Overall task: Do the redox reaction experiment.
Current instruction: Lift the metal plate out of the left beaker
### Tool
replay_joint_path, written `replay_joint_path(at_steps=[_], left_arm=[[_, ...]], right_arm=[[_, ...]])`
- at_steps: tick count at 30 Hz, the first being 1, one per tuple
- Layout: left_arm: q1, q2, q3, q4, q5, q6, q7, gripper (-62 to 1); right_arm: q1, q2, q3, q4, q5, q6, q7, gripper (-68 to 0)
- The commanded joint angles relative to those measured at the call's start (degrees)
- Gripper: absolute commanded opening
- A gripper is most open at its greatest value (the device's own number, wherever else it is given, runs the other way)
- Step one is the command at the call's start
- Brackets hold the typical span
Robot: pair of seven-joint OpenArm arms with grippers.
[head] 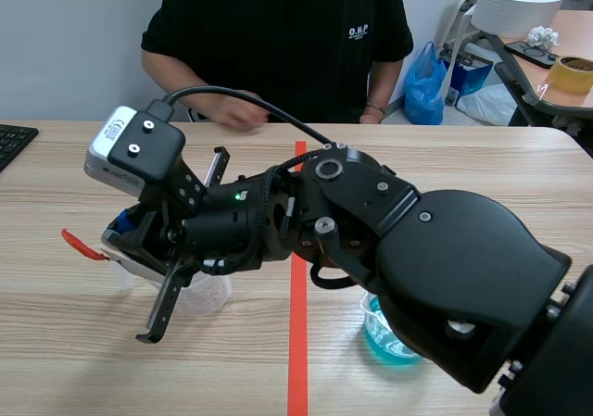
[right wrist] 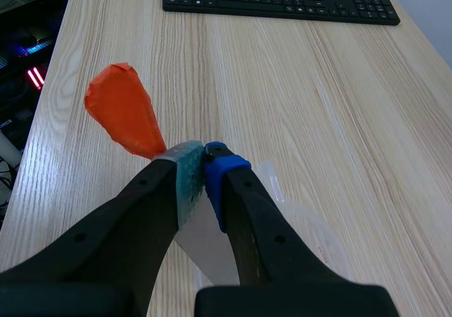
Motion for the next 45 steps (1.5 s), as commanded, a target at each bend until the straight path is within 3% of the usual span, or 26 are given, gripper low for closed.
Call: replay_joint_path(at_steps=[1,30,35,45], left_arm=[[-0.2,0.0,-0.1,0.7,-0.1,-0.1,-0.2,-56.7],[-0.2,0.0,-0.1,0.7,-0.1,-0.1,-0.2,-56.7],[-0.2,0.0,-0.1,0.7,-0.1,-0.1,-0.2,-56.7],[-0.2,0.0,-0.1,0.7,-0.1,-0.1,-0.2,-56.7]], right_arm=[[1.1,-0.5,0.4,0.5,0.9,0.0,0.9,-66.9],[1.1,-0.5,0.6,1.1,2.8,-0.5,0.2,-66.9],[1.1,-0.5,2.6,5.4,6.5,-0.5,-3.2,-66.9],[1.2,-0.5,7.6,20.3,14.3,-1.6,-13.7,-66.9]])
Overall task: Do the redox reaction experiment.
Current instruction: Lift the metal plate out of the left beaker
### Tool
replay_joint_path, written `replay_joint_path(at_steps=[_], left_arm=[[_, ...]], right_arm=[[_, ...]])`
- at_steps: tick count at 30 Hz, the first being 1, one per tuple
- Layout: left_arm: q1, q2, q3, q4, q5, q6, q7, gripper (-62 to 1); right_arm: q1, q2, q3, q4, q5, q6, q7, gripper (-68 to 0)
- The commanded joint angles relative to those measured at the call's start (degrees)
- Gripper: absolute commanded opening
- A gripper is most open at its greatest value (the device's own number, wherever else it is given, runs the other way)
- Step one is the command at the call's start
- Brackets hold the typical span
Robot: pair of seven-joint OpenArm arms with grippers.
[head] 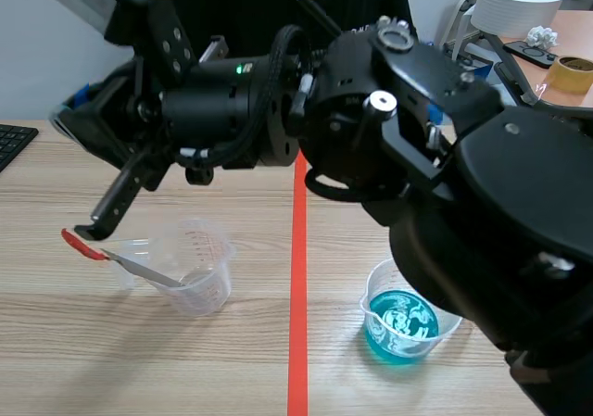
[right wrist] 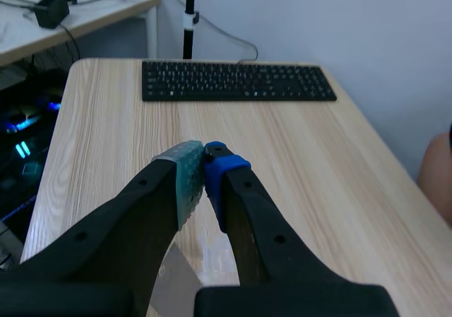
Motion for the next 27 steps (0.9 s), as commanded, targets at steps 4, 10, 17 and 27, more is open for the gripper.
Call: replay_joint_path(at_steps=[4,10,17,27], left_arm=[[-0.2,0.0,-0.1,0.7,-0.1,-0.1,-0.2,-56.7],[-0.2,0.0,-0.1,0.7,-0.1,-0.1,-0.2,-56.7],[-0.2,0.0,-0.1,0.7,-0.1,-0.1,-0.2,-56.7],[-0.2,0.0,-0.1,0.7,-0.1,-0.1,-0.2,-56.7]], right_arm=[[1.2,-0.5,2.1,7.3,3.1,-2.9,-2.4,-66.9],[2.4,-0.5,3.0,14.6,6.1,-5.8,-5.0,-66.9],[6.0,-0.5,3.7,17.9,11.0,-9.3,-7.7,-66.9],[11.0,-0.5,4.8,18.1,18.6,-12.2,-12.1,-66.9]])
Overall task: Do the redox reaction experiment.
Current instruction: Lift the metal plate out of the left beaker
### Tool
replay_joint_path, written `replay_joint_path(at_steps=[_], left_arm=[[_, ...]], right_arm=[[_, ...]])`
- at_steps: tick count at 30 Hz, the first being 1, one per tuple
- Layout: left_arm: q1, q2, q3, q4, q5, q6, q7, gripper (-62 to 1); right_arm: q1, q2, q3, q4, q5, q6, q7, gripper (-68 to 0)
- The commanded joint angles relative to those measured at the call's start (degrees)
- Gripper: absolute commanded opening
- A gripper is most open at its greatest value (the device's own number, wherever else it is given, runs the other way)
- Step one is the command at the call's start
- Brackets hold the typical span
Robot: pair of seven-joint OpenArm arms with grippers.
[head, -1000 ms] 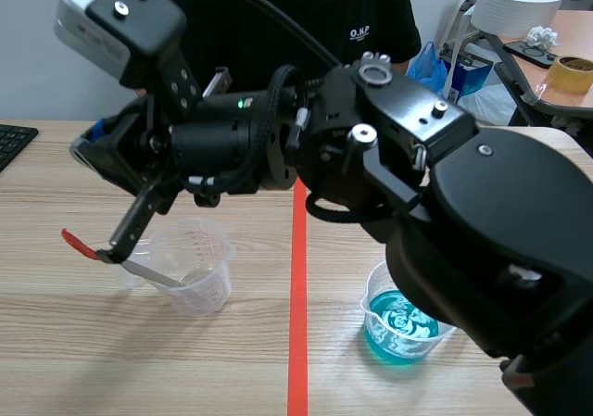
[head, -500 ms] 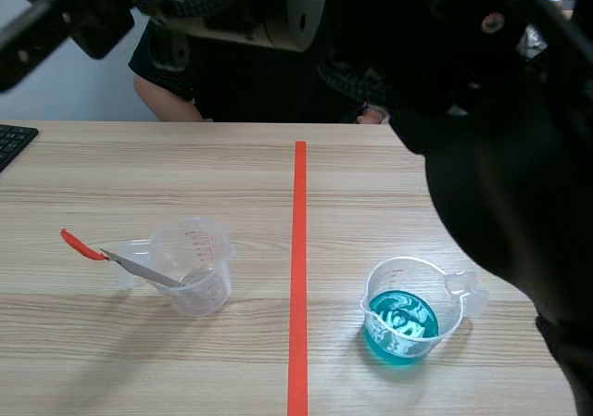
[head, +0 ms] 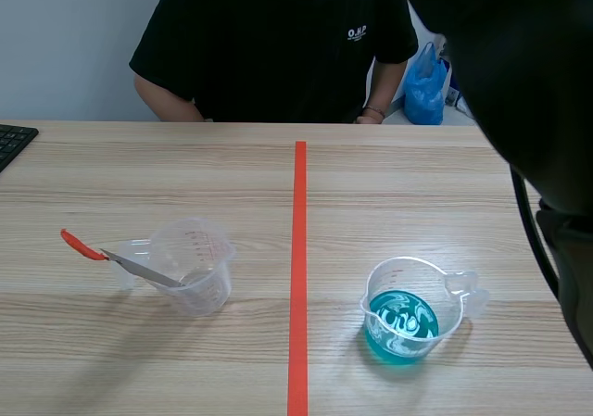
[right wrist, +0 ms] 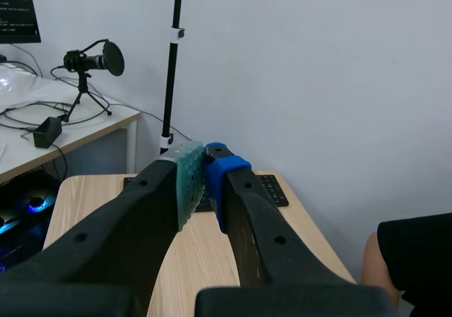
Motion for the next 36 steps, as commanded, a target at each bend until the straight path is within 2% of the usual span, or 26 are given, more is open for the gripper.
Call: replay_joint_path(at_steps=[1,9,17,18,19,20,22,23,24,25,29,36], left_arm=[[-0.2,0.0,-0.1,0.7,-0.1,-0.1,-0.2,-56.7],[-0.2,0.0,-0.1,0.7,-0.1,-0.1,-0.2,-56.7],[-0.2,0.0,-0.1,0.7,-0.1,-0.1,-0.2,-56.7],[-0.2,0.0,-0.1,0.7,-0.1,-0.1,-0.2,-56.7],[-0.2,0.0,-0.1,0.7,-0.1,-0.1,-0.2,-56.7],[-0.2,0.0,-0.1,0.7,-0.1,-0.1,-0.2,-56.7],[-0.2,0.0,-0.1,0.7,-0.1,-0.1,-0.2,-56.7],[-0.2,0.0,-0.1,0.7,-0.1,-0.1,-0.2,-56.7],[-0.2,0.0,-0.1,0.7,-0.1,-0.1,-0.2,-56.7],[-0.2,0.0,-0.1,0.7,-0.1,-0.1,-0.2,-56.7],[-0.2,0.0,-0.1,0.7,-0.1,-0.1,-0.2,-56.7],[-0.1,0.0,-0.1,0.7,-0.1,-0.1,-0.2,-56.7]], right_arm=[[0.7,-0.3,0.3,0.4,0.2,-0.2,0.6,-66.9],[0.3,-0.3,0.3,0.4,0.3,-0.4,0.6,-66.9],[-0.6,-0.3,0.3,0.4,0.3,-0.8,-1.9,-66.3],[-0.7,-0.3,0.3,0.4,0.3,-0.8,-2.1,-63.0],[-0.8,-0.3,0.3,0.4,0.3,-0.8,-2.3,-56.5],[-1.0,-0.3,0.3,0.4,0.3,-0.8,-2.4,-46.5],[-1.4,-0.2,0.3,0.4,0.3,-0.8,-1.2,-20.3],[-1.8,-0.2,0.3,0.4,0.3,-0.8,-0.3,-10.4],[-1.9,-0.1,0.3,0.4,0.3,-0.8,0.1,-3.3],[-2.1,0.0,0.3,0.4,0.3,-0.8,0.1,0.4],[-2.6,0.9,0.3,0.4,0.3,-0.8,0.1,0.4],[-3.1,3.5,0.2,0.4,1.3,-0.8,-3.5,0.4]])
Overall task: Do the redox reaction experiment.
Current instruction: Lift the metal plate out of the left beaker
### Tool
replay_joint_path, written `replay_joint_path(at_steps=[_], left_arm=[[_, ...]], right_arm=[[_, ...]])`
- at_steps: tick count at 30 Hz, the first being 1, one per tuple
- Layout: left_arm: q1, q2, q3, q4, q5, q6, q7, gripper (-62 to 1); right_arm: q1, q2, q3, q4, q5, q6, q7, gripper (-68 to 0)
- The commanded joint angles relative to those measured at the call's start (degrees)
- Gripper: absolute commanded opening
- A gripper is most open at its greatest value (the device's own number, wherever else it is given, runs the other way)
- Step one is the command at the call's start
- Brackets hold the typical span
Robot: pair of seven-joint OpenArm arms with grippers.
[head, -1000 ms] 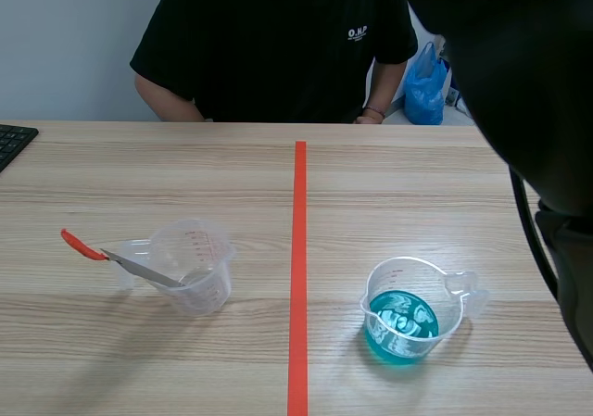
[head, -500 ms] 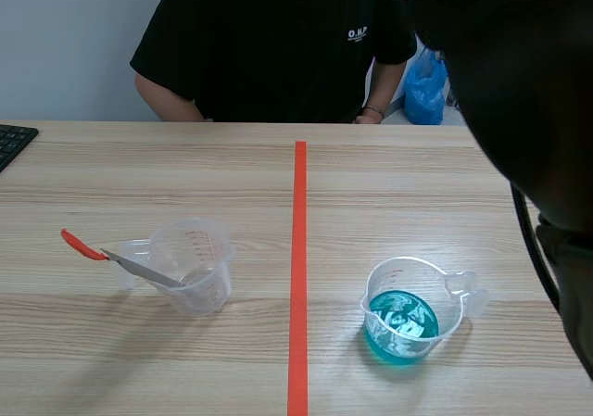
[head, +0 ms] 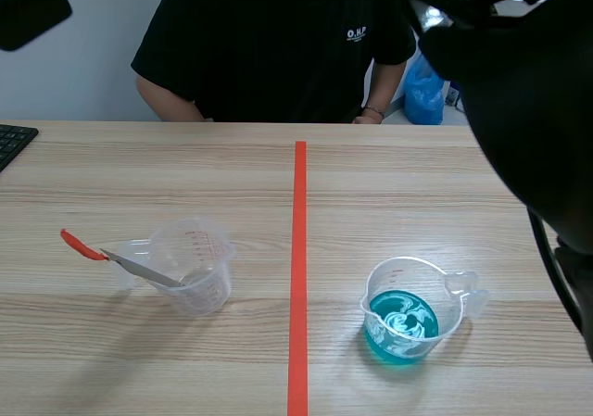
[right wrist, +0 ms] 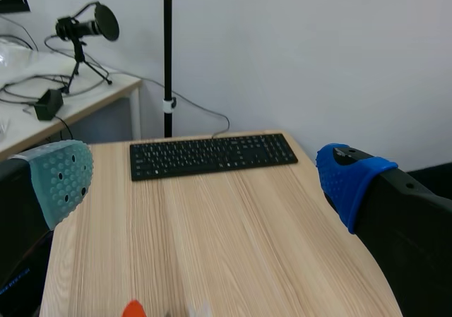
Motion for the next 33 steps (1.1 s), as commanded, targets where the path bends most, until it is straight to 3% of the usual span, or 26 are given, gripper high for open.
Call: replay_joint_path(at_steps=[1,7,13,16,21,24,33], left_arm=[[-0.2,0.0,-0.1,0.7,-0.1,-0.1,-0.2,-56.7],[-0.2,0.0,-0.1,0.7,-0.1,-0.1,-0.2,-56.7],[-0.2,0.0,-0.1,0.7,-0.1,-0.1,-0.2,-56.7],[-0.2,0.0,-0.1,0.7,-0.1,-0.1,-0.2,-56.7],[-0.2,0.0,-0.1,0.7,-0.1,-0.1,-0.2,-56.7],[-0.2,0.0,-0.1,0.7,-0.1,-0.1,-0.2,-56.7],[-0.2,0.0,-0.1,0.7,-0.1,-0.1,-0.2,-56.7]], right_arm=[[0.0,1.4,0.2,0.4,0.3,-0.2,0.2,0.4],[-3.4,6.6,-0.5,0.4,0.3,0.7,2.1,0.4],[-8.9,14.2,-2.8,0.3,-1.1,2.2,13.8,0.4],[-12.5,17.8,-3.4,0.3,-5.3,2.2,20.1,0.4],[-19.3,23.2,-5.4,0.3,-16.4,2.1,30.9,0.4],[-22.7,26.0,-6.8,0.0,-21.2,0.9,36.3,0.4],[-27.6,28.3,-10.1,-2.7,-28.2,-2.9,44.5,0.4]])
